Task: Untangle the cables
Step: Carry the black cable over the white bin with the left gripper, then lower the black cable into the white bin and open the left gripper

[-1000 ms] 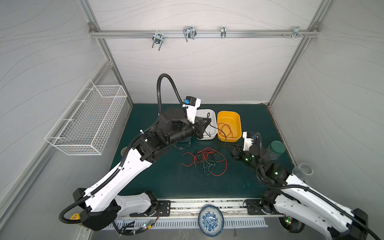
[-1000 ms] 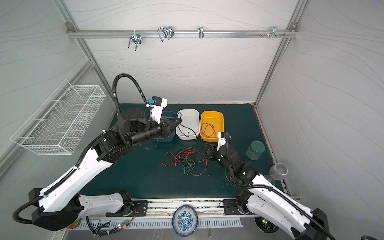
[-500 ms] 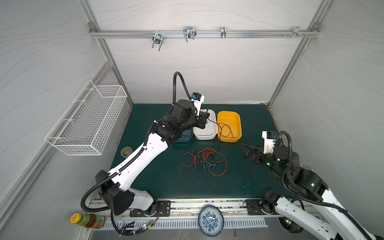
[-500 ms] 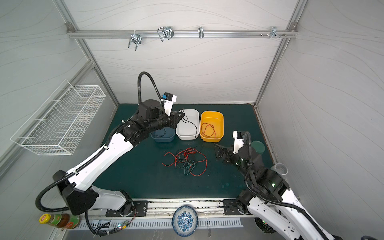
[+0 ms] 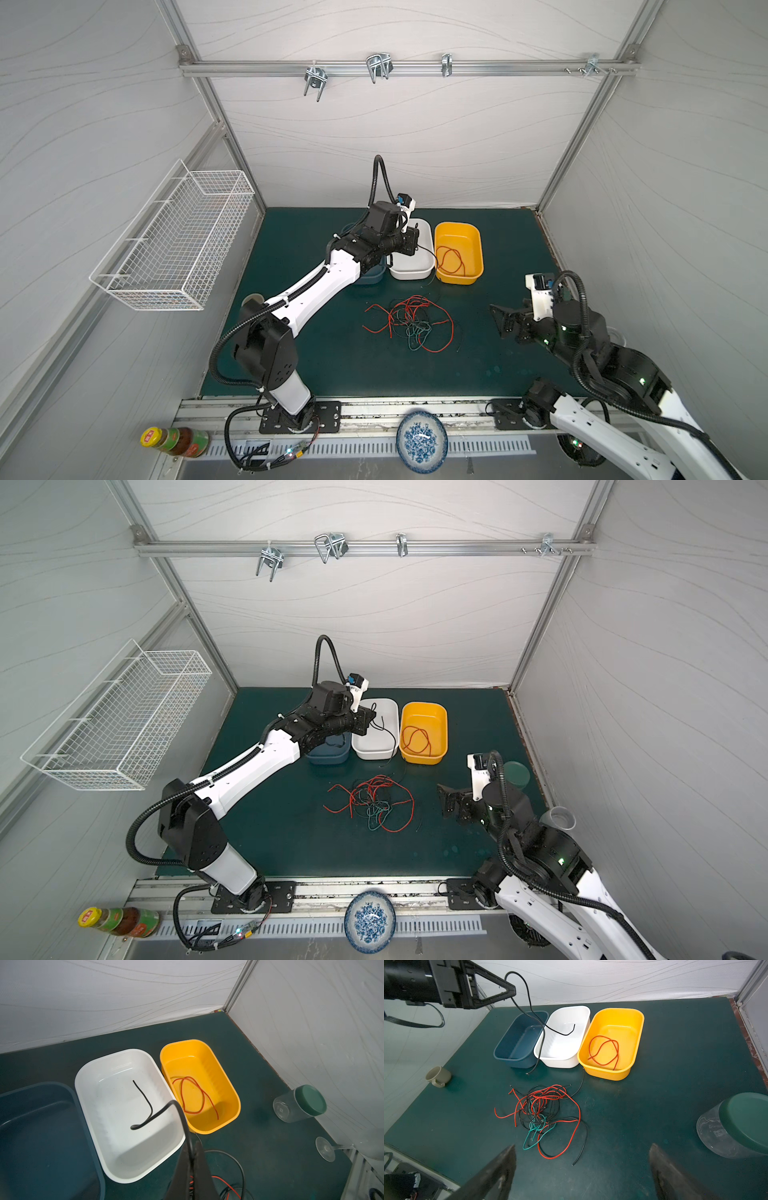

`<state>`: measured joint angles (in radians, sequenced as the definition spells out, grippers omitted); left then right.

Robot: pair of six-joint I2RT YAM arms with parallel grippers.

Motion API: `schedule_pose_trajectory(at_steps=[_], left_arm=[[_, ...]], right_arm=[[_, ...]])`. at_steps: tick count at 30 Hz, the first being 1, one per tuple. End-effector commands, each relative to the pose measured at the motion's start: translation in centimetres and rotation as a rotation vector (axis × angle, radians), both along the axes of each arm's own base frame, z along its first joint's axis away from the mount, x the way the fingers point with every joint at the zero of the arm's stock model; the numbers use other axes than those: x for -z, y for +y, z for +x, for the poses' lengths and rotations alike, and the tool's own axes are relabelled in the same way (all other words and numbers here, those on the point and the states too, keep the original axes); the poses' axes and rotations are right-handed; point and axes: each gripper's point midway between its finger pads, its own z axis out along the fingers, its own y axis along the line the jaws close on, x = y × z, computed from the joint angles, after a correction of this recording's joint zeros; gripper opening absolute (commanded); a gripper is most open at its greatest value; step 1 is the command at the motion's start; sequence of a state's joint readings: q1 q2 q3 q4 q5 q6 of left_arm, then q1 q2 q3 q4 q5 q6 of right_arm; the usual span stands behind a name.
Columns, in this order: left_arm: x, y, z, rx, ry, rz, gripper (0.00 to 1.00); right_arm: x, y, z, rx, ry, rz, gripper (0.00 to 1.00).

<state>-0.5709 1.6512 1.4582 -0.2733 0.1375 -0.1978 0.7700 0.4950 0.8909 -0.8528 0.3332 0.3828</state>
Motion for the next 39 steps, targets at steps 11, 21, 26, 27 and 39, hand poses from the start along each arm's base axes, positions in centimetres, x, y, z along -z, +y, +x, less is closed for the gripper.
schedule_pose_trajectory(at_steps=[11, 21, 26, 27, 39], left_arm=[[1.2, 3.5, 7.9, -0.249, 0.078, 0.045, 0.00], [5.6, 4.8, 10.5, -0.366, 0.165, 0.192, 0.00], [7.3, 5.5, 11.1, -0.407, 0.185, 0.242, 0.00], [7.5, 5.5, 11.2, -0.411, 0.191, 0.248, 0.00], [9.8, 1.9, 10.0, -0.310, 0.219, 0.307, 0.00]], right_arm=[[0.2, -0.1, -0.5, -0.044, -0.030, -0.023, 0.99], [0.2, 0.2, -0.6, -0.063, -0.038, -0.019, 0.99], [0.2, 0.4, -0.6, -0.074, -0.035, -0.019, 0.99], [0.2, 0.4, -0.6, -0.074, -0.036, -0.017, 0.99], [0.4, 0.7, -0.5, -0.085, -0.024, -0.014, 0.99]])
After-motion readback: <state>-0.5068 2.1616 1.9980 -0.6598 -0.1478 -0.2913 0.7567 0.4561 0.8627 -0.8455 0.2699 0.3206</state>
